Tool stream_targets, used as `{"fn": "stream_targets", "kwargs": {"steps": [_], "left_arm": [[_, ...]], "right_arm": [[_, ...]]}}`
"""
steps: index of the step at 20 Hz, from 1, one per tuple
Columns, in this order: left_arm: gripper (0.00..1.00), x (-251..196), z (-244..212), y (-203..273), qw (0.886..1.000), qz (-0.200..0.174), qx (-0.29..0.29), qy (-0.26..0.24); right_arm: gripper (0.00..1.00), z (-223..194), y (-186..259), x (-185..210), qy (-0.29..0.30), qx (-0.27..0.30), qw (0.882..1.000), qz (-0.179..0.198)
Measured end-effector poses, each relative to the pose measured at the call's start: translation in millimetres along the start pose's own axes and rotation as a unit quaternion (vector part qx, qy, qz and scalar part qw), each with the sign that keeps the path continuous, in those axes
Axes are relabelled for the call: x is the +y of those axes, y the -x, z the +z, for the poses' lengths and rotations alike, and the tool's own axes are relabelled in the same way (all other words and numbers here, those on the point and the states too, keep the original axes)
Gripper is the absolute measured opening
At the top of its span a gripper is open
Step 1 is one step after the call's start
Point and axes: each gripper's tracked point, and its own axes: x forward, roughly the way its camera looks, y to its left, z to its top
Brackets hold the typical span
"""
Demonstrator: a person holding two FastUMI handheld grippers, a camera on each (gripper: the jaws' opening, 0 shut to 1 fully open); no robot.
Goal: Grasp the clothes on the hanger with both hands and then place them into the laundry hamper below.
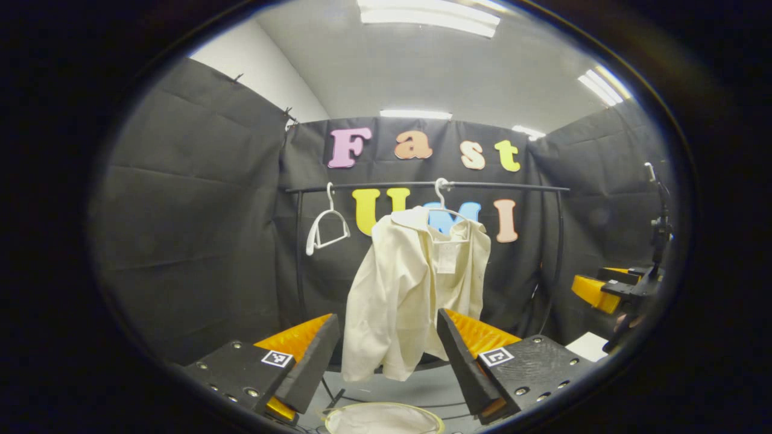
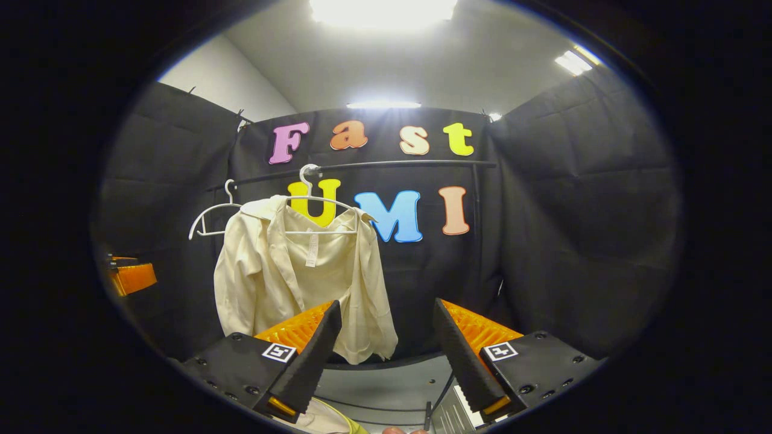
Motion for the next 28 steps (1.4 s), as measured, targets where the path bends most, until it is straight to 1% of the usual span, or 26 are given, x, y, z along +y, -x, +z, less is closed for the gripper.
{"fn": "stream_targets", "kwargs": {"steps": [1, 3, 4, 5, 6, 10, 16, 17, 18, 19, 20, 21, 22, 23, 24, 26, 27, 28], "left_arm": [[0.96, -2.8, 2.2, -3.9, 1.0, -0.001, -0.002, -0.001], [0.96, -8.0, 0.8, -13.2, 1.0, 0.0, -0.003, 0.002], [0.96, -10.8, -1.0, -19.0, 1.0, 0.0, -0.002, 0.004], [0.96, -14.5, -1.4, -23.8, 1.0, 0.001, -0.001, 0.007], [0.96, -20.1, -3.2, -27.5, 1.0, 0.0, 0.003, 0.009], [0.96, -42.1, 8.2, -41.9, 1.0, -0.003, -0.003, -0.001], [0.96, -80.6, 31.2, -77.7, 1.0, -0.003, -0.019, -0.009], [0.96, -85.3, 35.1, -85.7, 1.0, 0.0, -0.023, -0.011], [0.95, -90.3, 36.2, -94.3, 1.0, 0.003, -0.025, -0.011], [0.95, -95.4, 38.8, -102.2, 1.0, 0.005, -0.026, -0.011], [0.95, -100.2, 39.5, -111.6, 1.0, 0.007, -0.026, -0.01], [0.96, -103.5, 40.6, -120.7, 1.0, 0.009, -0.026, -0.011], [0.95, -104.0, 42.1, -129.3, 1.0, 0.015, -0.025, -0.011], [0.96, -104.4, 44.7, -138.3, 0.999, 0.021, -0.026, -0.01], [0.95, -105.8, 47.4, -147.4, 0.999, 0.026, -0.027, -0.008], [0.95, -108.5, 49.2, -167.6, 0.999, 0.033, -0.028, -0.008], [0.95, -108.8, 49.5, -176.9, 0.999, 0.036, -0.027, -0.011], [0.95, -110.5, 50.5, -185.8, 0.999, 0.039, -0.028, -0.015]], "right_arm": [[0.97, 0.6, -3.8, -1.1, -0.003, 0.0, 1.0, 0.0], [0.97, -1.3, -12.5, -7.0, 0.0, 0.003, 1.0, -0.002], [0.92, -2.6, -17.4, -11.0, 0.001, 0.006, 1.0, -0.002], [0.92, -3.2, -20.6, -14.5, -0.001, 0.007, 1.0, -0.001], [0.97, -2.8, -23.7, -18.4, -0.004, 0.007, 1.0, -0.001], [0.97, -4.1, -47.8, -29.3, -0.012, 0.011, 1.0, 0.001], [0.97, 5.5, -95.9, -36.3, -0.024, 0.005, 0.999, 0.022], [0.97, 7.6, -104.4, -36.4, -0.025, 0.004, 0.999, 0.026], [0.92, 10.9, -113.7, -36.0, -0.029, 0.003, 0.999, 0.032], [0.97, 14.0, -123.7, -33.7, -0.034, 0.001, 0.999, 0.04], [0.97, 17.5, -133.3, -32.0, -0.04, 0.0, 0.998, 0.047], [0.92, 19.3, -143.8, -29.9, -0.044, -0.001, 0.997, 0.055], [0.92, 21.4, -153.6, -26.5, -0.048, -0.002, 0.997, 0.064], [0.97, 22.2, -161.4, -22.9, -0.048, -0.003, 0.996, 0.073], [0.92, 23.7, -170.7, -20.4, -0.045, -0.003, 0.996, 0.082], [0.92, 24.0, -191.2, -15.4, -0.04, -0.001, 0.995, 0.095], [0.97, 23.2, -201.0, -11.9, -0.041, 0.001, 0.994, 0.102], [0.96, 23.5, -210.9, -8.7, -0.044, 0.002, 0.993, 0.109]]}}
